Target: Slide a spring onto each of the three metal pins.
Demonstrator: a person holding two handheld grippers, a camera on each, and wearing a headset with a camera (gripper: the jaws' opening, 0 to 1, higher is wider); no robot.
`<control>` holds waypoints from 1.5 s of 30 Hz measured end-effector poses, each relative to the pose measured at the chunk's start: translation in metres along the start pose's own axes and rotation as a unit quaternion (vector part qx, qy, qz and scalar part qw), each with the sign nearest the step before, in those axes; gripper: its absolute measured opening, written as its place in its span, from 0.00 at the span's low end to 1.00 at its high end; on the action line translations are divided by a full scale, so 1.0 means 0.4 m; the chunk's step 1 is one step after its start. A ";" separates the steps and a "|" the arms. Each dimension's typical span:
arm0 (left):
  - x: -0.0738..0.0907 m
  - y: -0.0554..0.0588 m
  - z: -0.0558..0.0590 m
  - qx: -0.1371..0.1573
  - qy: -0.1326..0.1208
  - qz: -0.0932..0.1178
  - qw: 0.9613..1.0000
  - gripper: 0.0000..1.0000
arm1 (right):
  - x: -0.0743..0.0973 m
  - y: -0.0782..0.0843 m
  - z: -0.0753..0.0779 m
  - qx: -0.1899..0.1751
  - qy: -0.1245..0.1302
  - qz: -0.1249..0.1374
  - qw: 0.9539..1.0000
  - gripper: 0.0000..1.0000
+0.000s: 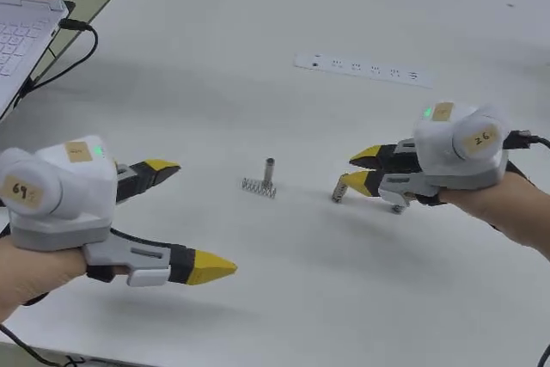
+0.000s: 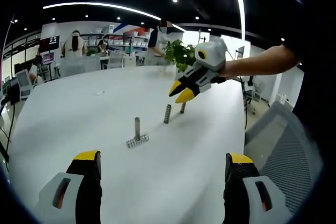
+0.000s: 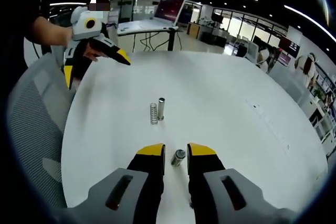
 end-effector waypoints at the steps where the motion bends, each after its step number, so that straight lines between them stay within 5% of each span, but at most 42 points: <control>1: 0.000 -0.001 0.000 0.000 0.000 0.000 1.000 0.96 | 0.004 0.001 -0.002 -0.001 0.001 0.002 1.000 0.15; 13: -0.001 -0.001 0.004 -0.002 0.004 0.000 1.000 0.96 | 0.038 0.007 -0.060 -0.033 -0.003 0.035 0.999 0.15; 31: -0.009 0.012 0.005 0.008 0.005 -0.005 1.000 0.95 | 0.025 0.088 -0.138 -0.088 -0.034 0.030 0.995 0.20; 45: -0.005 0.019 0.005 0.012 0.004 -0.007 1.000 0.95 | -0.009 0.056 -0.156 -0.084 -0.047 0.035 0.995 0.21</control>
Point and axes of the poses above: the centre of the closed fingertips' face, and the gripper's own axes: x roughly backward along the fingers, z roughly to its right, y roughly out of its underside, the point moved 3 cm from there along x, roughly backward along the fingers
